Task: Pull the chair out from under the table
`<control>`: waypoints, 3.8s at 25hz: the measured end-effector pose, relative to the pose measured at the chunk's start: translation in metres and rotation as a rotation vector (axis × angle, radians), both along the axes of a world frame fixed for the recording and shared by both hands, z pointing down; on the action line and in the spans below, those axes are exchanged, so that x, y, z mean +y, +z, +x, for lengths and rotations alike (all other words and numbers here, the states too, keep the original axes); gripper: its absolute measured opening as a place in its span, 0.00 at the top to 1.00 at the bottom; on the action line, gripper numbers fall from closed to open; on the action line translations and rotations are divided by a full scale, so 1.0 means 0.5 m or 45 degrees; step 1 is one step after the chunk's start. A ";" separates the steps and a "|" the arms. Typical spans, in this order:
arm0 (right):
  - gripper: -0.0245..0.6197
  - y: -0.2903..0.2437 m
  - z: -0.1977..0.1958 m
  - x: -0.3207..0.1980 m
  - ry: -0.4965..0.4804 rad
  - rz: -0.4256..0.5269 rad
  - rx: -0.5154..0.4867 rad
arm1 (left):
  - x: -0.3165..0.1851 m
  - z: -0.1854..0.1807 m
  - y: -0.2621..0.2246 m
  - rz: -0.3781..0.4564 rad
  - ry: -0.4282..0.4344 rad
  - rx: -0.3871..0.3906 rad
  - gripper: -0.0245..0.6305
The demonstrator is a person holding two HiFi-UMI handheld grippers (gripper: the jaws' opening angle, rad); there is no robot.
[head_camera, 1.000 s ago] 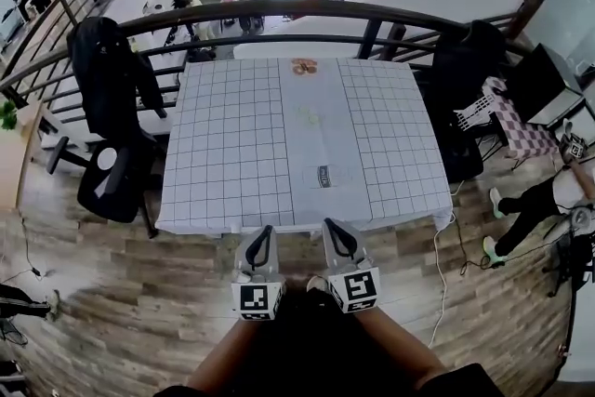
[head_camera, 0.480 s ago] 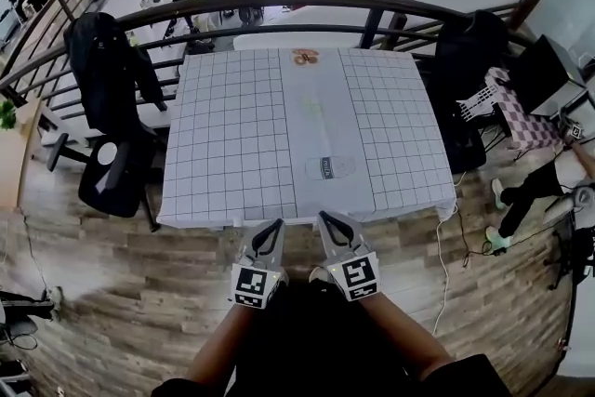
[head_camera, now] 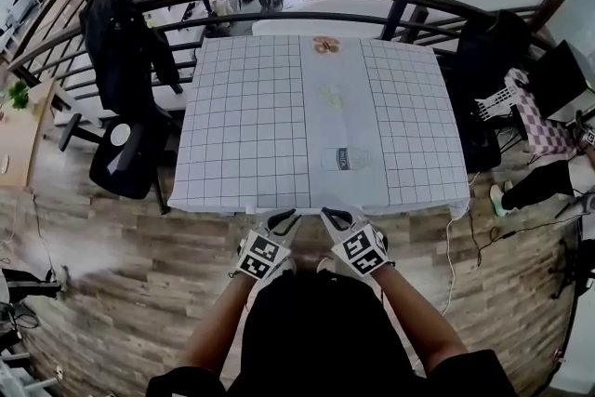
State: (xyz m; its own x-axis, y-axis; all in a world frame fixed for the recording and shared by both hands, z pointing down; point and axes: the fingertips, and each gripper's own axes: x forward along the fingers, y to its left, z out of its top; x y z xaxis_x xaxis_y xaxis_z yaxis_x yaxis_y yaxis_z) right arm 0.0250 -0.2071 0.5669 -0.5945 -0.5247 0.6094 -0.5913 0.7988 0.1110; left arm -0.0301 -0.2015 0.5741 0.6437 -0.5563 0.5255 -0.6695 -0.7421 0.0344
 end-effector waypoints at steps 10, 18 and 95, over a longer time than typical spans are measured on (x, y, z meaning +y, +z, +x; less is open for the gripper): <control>0.93 0.154 -0.008 0.008 -0.292 -0.263 0.277 | 0.004 -0.051 0.175 -0.183 0.305 -0.474 0.82; 0.85 0.221 -0.013 0.002 -0.416 -0.334 0.451 | -0.004 -0.062 0.216 -0.289 0.456 -0.595 0.73; 0.87 0.511 -0.039 0.000 -0.740 -0.366 0.883 | -0.008 0.005 0.492 -0.369 0.879 -0.987 0.84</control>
State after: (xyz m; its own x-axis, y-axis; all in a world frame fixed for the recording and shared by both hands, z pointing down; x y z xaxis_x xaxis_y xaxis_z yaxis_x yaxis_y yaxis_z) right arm 0.0056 -0.2069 0.8224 -0.1725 -0.0356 0.9844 0.0318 0.9986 0.0417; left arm -0.0274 -0.2053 0.8201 0.2056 0.0103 0.9786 -0.0243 -0.9996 0.0157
